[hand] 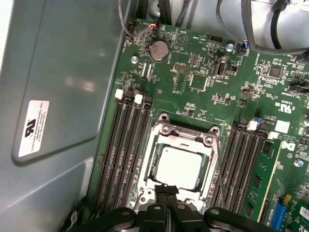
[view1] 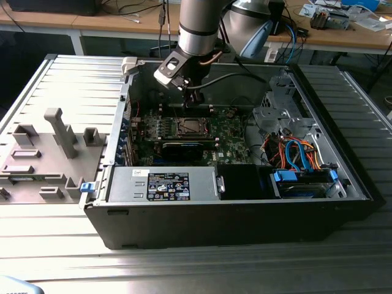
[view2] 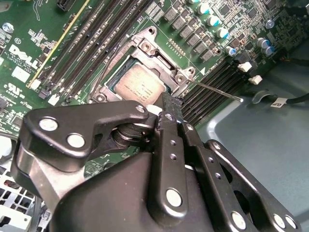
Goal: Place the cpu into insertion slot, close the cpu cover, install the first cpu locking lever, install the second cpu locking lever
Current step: 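Install the first cpu locking lever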
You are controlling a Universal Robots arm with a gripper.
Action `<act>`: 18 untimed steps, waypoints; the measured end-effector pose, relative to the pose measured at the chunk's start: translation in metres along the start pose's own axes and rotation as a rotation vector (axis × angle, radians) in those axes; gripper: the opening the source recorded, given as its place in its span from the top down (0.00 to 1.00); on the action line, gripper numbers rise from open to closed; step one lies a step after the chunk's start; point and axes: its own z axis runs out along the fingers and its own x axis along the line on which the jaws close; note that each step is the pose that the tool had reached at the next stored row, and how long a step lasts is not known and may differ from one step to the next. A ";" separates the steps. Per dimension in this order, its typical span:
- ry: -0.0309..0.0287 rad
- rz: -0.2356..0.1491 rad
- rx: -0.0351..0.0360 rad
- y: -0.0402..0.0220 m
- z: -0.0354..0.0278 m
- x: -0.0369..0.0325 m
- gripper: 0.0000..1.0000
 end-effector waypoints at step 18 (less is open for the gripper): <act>-0.0026 -0.074 0.0043 0.0000 0.0000 0.0000 0.89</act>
